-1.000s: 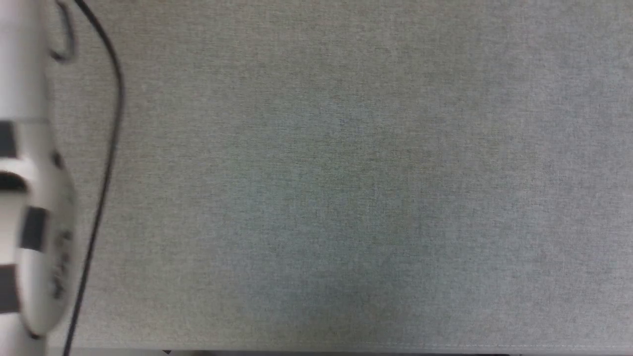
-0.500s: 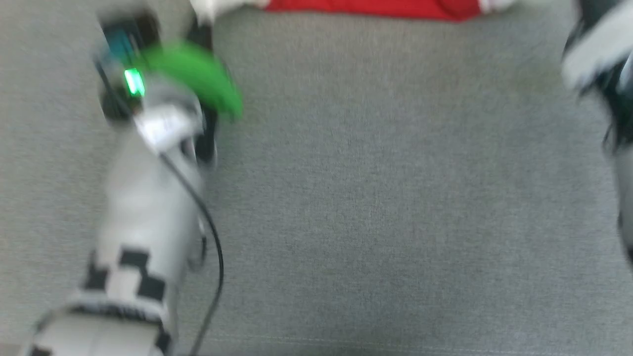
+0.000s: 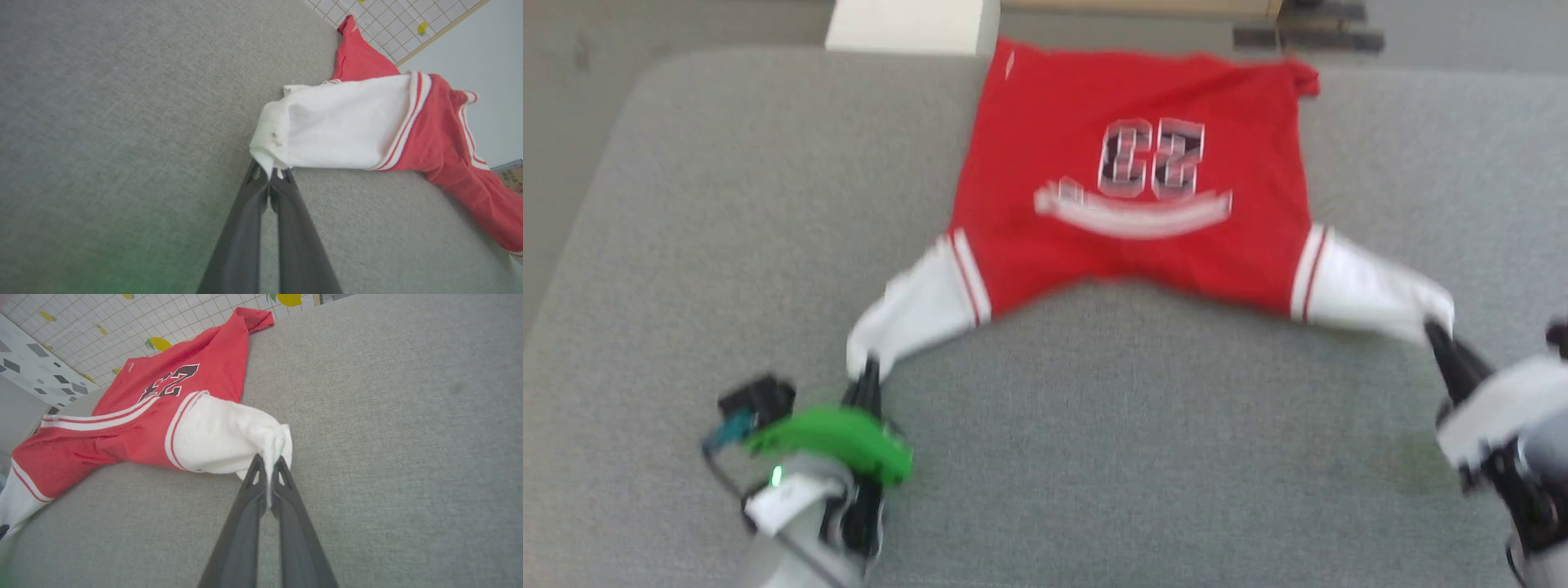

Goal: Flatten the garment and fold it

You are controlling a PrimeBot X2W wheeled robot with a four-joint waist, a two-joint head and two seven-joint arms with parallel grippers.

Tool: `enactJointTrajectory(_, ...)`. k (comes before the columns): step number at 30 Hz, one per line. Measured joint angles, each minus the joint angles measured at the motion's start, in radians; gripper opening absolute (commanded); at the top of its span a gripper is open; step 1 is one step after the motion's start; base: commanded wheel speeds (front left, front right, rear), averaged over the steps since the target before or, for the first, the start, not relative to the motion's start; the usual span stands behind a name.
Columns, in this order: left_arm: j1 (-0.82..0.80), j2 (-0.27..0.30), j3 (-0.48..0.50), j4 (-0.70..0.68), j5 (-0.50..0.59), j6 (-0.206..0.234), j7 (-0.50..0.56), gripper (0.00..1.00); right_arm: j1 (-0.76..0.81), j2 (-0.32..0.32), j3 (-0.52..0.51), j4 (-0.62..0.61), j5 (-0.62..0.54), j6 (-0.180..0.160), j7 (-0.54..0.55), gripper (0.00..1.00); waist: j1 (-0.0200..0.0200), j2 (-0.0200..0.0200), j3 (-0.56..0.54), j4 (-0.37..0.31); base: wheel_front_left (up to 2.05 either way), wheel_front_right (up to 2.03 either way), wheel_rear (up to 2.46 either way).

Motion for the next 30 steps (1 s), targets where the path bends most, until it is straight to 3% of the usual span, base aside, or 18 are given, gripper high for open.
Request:
enactJointTrajectory(3, 0.105, 0.014, 0.014, -0.074, -0.016, 0.013, 0.036, 0.00, 0.096, 0.006, -0.040, -0.053, -0.001, 0.000, 0.039, 0.00, -0.0001, 0.0000, -0.045, -0.002, 0.00, 0.00, 0.00)
enactJointTrajectory(10, 0.316, 0.041, 0.037, -0.292, -0.048, 0.106, 0.121, 0.00, 0.258, 0.051, -0.124, -0.195, -0.026, 0.000, 0.159, 0.00, -0.0001, 0.0000, -0.115, -0.012, 0.00, 0.00, 0.00)
enactJointTrajectory(14, 0.352, 0.091, -0.006, -0.392, 0.017, 0.158, 0.178, 0.00, 0.288, 0.063, -0.135, -0.280, -0.080, 0.000, 0.237, 0.00, 0.0000, 0.0000, -0.118, -0.016, 0.00, 0.00, 0.00)
enactJointTrajectory(22, 0.310, 0.156, -0.122, -0.461, 0.155, 0.230, 0.319, 0.00, 0.161, 0.037, 0.006, -0.304, -0.236, 0.000, 0.539, 0.00, 0.0000, 0.0000, -0.081, -0.022, 0.00, 0.00, 0.00)
enactJointTrajectory(30, 0.275, 0.152, -0.142, -0.489, 0.161, 0.243, 0.342, 0.00, 0.033, -0.004, 0.160, -0.185, -0.350, 0.000, 0.821, 0.00, 0.0000, 0.0000, -0.028, -0.024, 0.00, 0.00, 0.00)
